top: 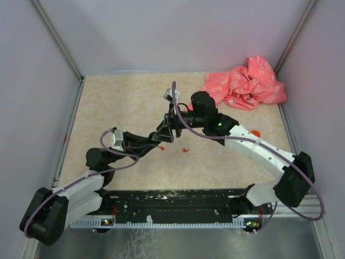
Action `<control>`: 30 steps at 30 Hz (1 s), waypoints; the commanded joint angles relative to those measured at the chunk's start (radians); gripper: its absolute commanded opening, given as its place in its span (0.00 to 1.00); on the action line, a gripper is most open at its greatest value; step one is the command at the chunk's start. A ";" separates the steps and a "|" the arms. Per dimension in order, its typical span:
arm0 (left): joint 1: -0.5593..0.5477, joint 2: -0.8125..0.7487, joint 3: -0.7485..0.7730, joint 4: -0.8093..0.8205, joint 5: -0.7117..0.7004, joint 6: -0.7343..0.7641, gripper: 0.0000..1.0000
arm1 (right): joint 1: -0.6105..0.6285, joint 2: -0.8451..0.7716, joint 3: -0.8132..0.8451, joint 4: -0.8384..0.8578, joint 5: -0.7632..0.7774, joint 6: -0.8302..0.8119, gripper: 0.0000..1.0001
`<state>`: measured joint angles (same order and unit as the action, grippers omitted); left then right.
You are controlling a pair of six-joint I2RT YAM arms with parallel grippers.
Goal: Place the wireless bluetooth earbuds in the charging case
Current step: Close the charging case.
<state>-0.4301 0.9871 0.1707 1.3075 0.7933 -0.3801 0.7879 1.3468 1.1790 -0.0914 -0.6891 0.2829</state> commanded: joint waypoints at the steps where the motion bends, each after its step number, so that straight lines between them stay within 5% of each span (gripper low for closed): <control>1: -0.002 0.011 0.033 0.078 0.039 -0.027 0.00 | 0.000 0.033 0.042 0.025 -0.133 0.011 0.63; 8: -0.001 0.025 0.031 0.080 0.022 -0.039 0.00 | 0.000 0.032 0.034 0.023 -0.223 0.004 0.61; 19: -0.001 0.010 0.045 -0.128 -0.076 -0.015 0.00 | -0.003 -0.056 0.002 0.035 -0.233 -0.050 0.58; 23: -0.002 -0.009 0.054 -0.227 -0.163 -0.044 0.00 | -0.005 -0.084 -0.018 -0.001 -0.051 -0.086 0.58; 30: 0.001 -0.033 0.178 -0.778 -0.512 -0.089 0.00 | -0.009 -0.134 -0.084 -0.088 0.347 -0.114 0.60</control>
<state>-0.4358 0.9718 0.2615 0.9043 0.5472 -0.4328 0.7769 1.2686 1.1236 -0.1558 -0.5846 0.1963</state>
